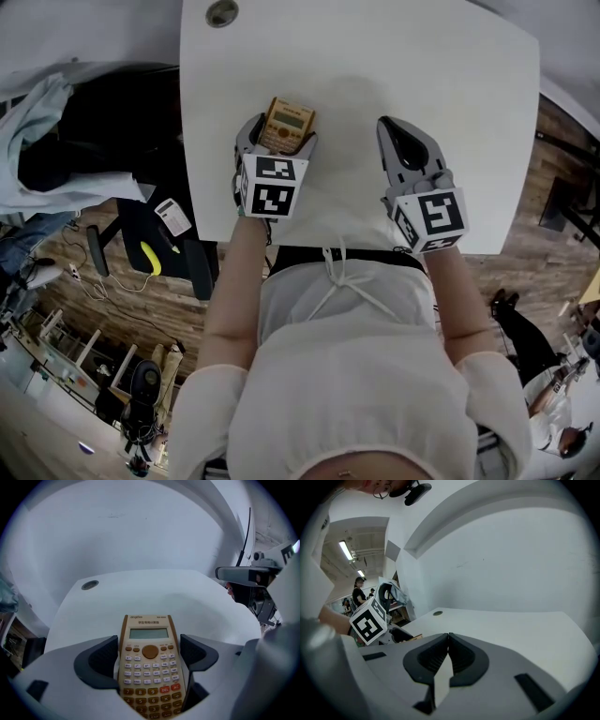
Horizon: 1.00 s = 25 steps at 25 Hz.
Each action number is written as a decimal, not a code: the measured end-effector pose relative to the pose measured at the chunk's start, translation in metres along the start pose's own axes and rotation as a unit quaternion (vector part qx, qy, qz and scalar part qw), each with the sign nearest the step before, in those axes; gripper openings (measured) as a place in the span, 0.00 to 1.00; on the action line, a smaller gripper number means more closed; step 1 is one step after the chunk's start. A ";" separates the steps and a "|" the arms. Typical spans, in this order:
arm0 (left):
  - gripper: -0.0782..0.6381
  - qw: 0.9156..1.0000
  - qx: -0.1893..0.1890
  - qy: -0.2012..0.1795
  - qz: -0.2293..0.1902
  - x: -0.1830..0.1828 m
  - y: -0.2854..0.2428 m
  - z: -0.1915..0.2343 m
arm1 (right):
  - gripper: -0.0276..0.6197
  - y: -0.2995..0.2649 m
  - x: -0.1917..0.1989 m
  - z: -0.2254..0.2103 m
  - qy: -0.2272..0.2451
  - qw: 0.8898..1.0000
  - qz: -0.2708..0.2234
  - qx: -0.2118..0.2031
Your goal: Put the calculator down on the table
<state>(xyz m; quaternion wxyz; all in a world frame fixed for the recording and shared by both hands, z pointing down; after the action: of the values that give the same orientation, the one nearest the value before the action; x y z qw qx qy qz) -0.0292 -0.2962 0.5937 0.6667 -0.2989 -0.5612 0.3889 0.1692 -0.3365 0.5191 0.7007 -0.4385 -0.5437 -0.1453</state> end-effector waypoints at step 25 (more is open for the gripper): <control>0.31 0.971 0.030 -0.078 -0.225 -0.066 0.133 -0.014 | 0.05 0.066 -0.068 0.009 0.058 0.994 -0.056 0.080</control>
<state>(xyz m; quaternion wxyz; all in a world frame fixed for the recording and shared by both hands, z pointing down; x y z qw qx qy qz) -0.0439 -0.2834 0.4462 0.6999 -0.1138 -0.6523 0.2679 0.1836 -0.3102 0.4287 0.7549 -0.3409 -0.5352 -0.1655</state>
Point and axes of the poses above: the fingertips, and each gripper's own axes: y backward along the fingers, z to its left, x out of its underside, the point moved 6 cm from there along y, backward along the fingers, and after that the axes turned 14 degrees about y, right-handed, at the moved point
